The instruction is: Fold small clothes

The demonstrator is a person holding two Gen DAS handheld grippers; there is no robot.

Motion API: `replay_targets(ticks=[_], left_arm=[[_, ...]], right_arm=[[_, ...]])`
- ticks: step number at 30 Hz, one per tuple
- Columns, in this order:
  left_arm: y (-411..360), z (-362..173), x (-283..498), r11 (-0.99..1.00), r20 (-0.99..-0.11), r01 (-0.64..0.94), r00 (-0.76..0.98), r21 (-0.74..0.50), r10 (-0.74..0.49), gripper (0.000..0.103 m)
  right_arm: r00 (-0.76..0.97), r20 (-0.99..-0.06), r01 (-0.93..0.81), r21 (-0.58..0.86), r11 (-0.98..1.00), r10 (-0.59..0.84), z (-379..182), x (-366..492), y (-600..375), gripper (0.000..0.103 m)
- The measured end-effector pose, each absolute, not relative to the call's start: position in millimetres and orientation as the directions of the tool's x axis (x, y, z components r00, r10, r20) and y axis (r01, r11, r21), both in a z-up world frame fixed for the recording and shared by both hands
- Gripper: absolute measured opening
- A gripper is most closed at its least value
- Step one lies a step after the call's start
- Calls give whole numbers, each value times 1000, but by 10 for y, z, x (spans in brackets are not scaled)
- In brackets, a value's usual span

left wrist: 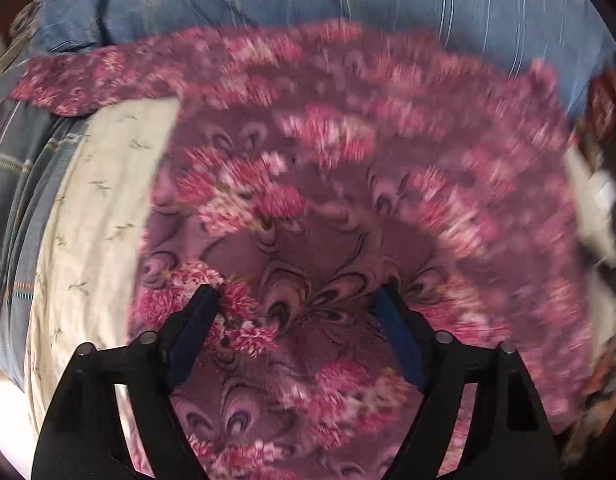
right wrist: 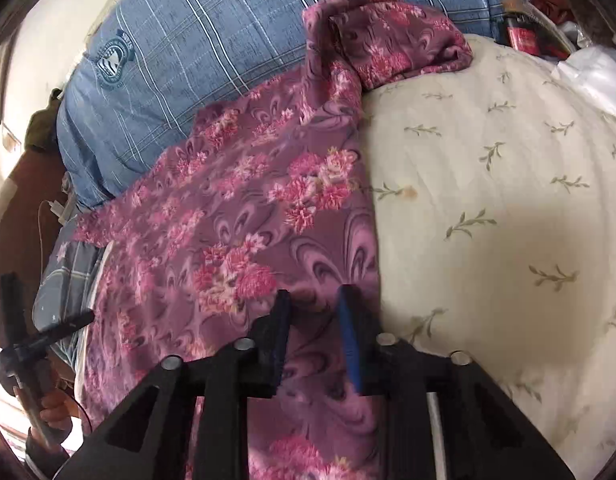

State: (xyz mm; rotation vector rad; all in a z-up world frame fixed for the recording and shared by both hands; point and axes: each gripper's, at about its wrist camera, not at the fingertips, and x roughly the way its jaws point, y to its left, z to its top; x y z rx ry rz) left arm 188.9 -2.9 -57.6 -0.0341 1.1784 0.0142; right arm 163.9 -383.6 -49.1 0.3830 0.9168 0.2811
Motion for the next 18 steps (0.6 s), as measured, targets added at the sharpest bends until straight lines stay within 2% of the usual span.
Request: replay_targets(ticks=[1,3,4,5,6,10,13,14,16,18], left_arm=[[-56,-555,1905,1000,-915,-20,403,-22,-12,78],[-108,-372,1980,998,-877,6,477,-59,-55,78],[-124,-275,2036,997,-857,5,511,-71,-64,78],[-146,-177,2119,996,-834,0,547,-88,-73,78],[-165,-130,2196,994,-820,1,566,-107,-89,78],[-281,-126,2586,991,-810,-4,576,-135,-108,78],[-339,-214,2730,991,-800,-4,591,-132,-104,78],[-355,-239,2763,991,-797,-5,594,-136,-107,78],[-361,-306,2808,990,-800,-2,590,-139,-111,78],[-381,-360,2848,990,-814,10,569,-138,-119,78]], right_arm=[[567,-724,-56,441,896,392,-412,1725,-3880,27],[646,-659,-42,473,880,385,-128,1908,-4071,27],[690,-626,-26,481,877,364,-25,2026,-4151,36],[721,-614,12,475,880,322,62,2188,-4262,55],[744,-611,59,464,884,272,95,2363,-4374,61],[728,-672,217,409,886,132,-58,2973,-4601,63],[724,-682,217,367,904,103,-145,3293,-4462,63],[723,-685,214,341,915,86,-152,3364,-4399,66],[701,-713,217,230,949,12,-213,3581,-4218,75],[654,-750,241,83,967,-98,-342,3800,-4090,74]])
